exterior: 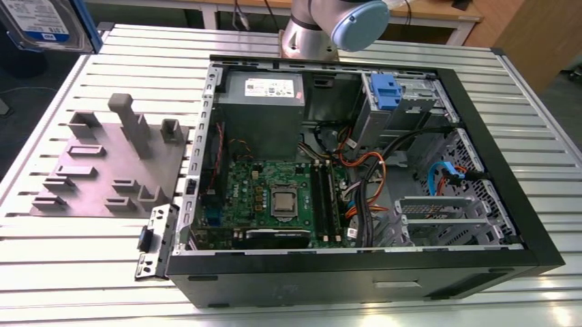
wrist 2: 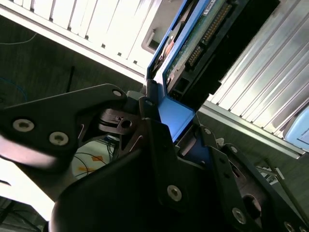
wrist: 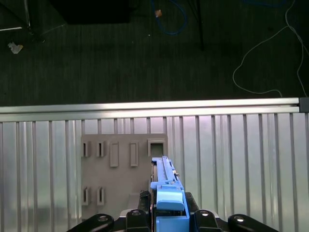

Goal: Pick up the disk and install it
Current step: 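Pick up the disk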

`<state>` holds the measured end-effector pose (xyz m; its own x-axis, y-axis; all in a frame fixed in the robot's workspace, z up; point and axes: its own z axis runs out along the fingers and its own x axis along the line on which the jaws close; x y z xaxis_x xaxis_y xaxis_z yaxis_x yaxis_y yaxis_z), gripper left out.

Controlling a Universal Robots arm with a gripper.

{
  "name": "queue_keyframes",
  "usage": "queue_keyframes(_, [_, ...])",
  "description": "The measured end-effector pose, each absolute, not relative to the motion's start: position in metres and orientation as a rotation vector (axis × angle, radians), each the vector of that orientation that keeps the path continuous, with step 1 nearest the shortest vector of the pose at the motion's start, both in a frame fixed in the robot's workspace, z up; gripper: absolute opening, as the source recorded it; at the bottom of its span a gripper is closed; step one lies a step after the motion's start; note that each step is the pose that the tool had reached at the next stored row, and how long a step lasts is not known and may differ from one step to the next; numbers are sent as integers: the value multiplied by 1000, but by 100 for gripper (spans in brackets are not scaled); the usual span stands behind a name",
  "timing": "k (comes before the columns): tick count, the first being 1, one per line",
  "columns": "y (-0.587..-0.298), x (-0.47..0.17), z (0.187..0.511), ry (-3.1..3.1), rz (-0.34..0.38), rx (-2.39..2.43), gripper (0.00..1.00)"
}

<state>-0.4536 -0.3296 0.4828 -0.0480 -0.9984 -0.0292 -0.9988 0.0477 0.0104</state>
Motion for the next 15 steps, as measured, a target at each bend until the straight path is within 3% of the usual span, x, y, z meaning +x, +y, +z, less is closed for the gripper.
queue_keyframes(15, [-330,-453,497,2264,43,-2158,36])
